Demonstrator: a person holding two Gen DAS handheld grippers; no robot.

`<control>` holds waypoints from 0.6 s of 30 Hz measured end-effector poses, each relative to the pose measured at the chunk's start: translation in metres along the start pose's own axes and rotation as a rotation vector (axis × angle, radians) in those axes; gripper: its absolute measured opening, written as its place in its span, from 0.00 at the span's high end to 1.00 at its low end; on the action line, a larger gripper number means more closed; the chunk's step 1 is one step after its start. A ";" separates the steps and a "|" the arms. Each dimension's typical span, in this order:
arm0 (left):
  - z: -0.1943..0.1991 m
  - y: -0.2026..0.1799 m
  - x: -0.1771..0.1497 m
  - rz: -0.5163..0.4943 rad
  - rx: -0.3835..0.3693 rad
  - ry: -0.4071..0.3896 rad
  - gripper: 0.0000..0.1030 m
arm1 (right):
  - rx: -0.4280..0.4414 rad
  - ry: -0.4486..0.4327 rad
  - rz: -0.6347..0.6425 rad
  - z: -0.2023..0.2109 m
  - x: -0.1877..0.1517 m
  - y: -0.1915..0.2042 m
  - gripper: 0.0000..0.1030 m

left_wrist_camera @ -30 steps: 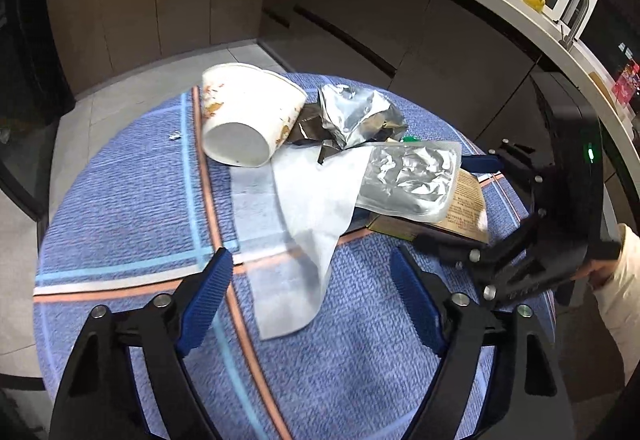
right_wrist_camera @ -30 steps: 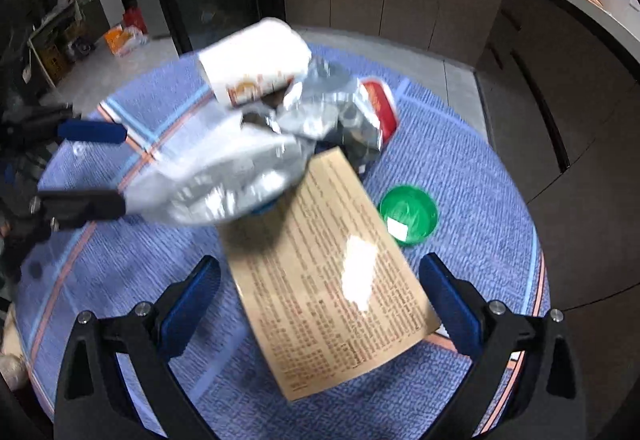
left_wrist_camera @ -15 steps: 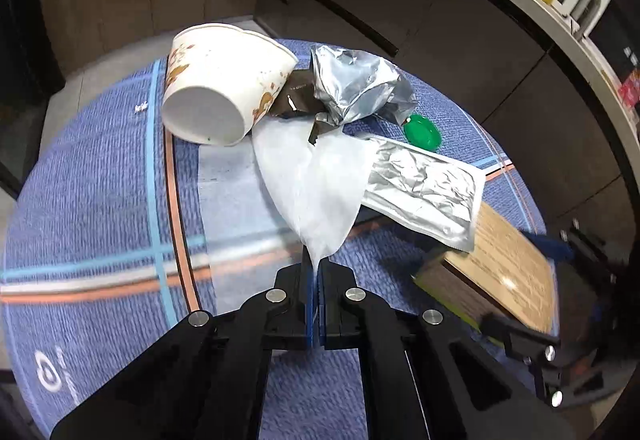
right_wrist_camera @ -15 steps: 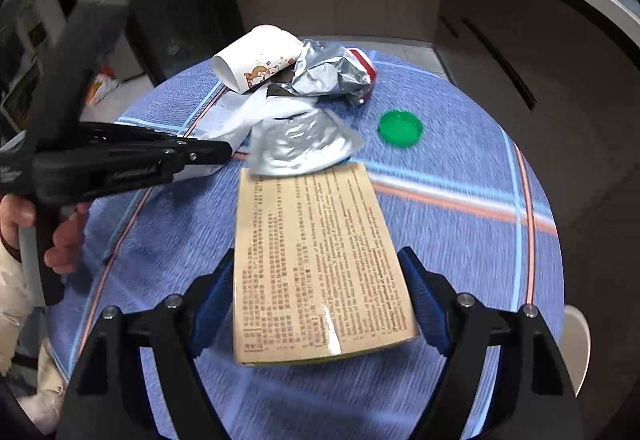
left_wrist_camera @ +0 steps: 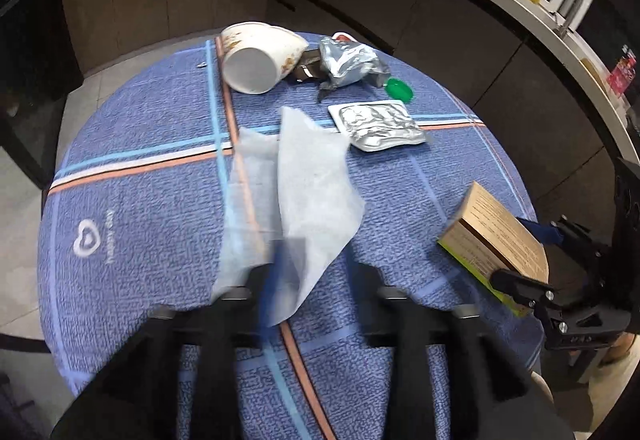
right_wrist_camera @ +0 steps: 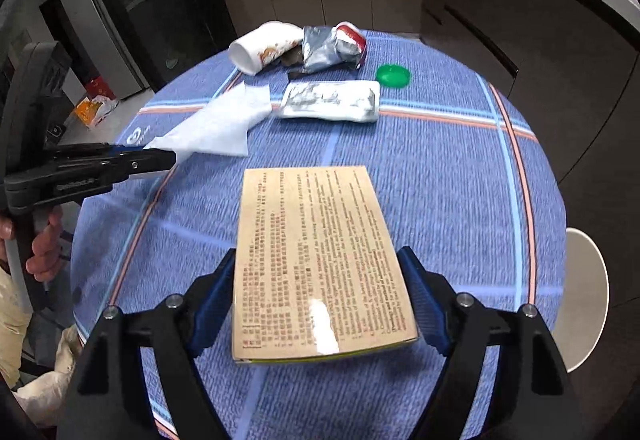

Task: Collect trash
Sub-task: 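Lift the leaflet with the right gripper while the left gripper lifts the tissue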

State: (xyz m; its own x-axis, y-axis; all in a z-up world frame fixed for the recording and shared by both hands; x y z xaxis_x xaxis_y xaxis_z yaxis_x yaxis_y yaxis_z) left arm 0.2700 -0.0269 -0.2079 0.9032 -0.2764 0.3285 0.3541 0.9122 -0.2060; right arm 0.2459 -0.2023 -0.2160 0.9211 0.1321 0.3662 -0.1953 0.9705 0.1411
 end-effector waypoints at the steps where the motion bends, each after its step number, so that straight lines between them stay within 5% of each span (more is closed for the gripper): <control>1: 0.000 0.003 0.000 0.017 0.012 -0.013 0.46 | 0.000 0.003 -0.002 -0.001 -0.001 0.000 0.24; 8: -0.015 -0.004 0.021 -0.004 0.017 -0.006 0.47 | -0.012 0.011 0.004 -0.010 -0.003 0.003 0.23; 11: -0.025 -0.007 0.031 -0.010 0.015 0.006 0.56 | -0.008 0.018 -0.002 -0.014 -0.004 0.003 0.23; 14: -0.034 -0.009 0.038 -0.016 0.024 0.024 0.74 | -0.005 0.019 -0.007 -0.015 -0.005 0.003 0.25; 16: -0.041 -0.009 0.041 -0.024 0.025 0.051 0.96 | -0.006 0.014 -0.010 -0.015 -0.006 0.002 0.26; 18: -0.044 -0.009 0.041 -0.032 0.026 0.061 0.98 | -0.010 0.011 -0.011 -0.014 -0.006 0.003 0.26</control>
State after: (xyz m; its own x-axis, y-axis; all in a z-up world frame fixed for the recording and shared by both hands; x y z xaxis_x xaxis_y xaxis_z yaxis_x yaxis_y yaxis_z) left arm 0.3146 -0.0602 -0.2331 0.9049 -0.3229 0.2773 0.3775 0.9099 -0.1721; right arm 0.2445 -0.1971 -0.2307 0.9270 0.1237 0.3541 -0.1817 0.9740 0.1354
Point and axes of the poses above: each gripper's, at about its wrist camera, not at the fingertips, and z roughly against the way its jaws point, y to its left, x to its top, the point moved 2 cm from there along -z, roughly the way its jaws point, and after that the axes turned 11 degrees about y, right-handed, at the moved point
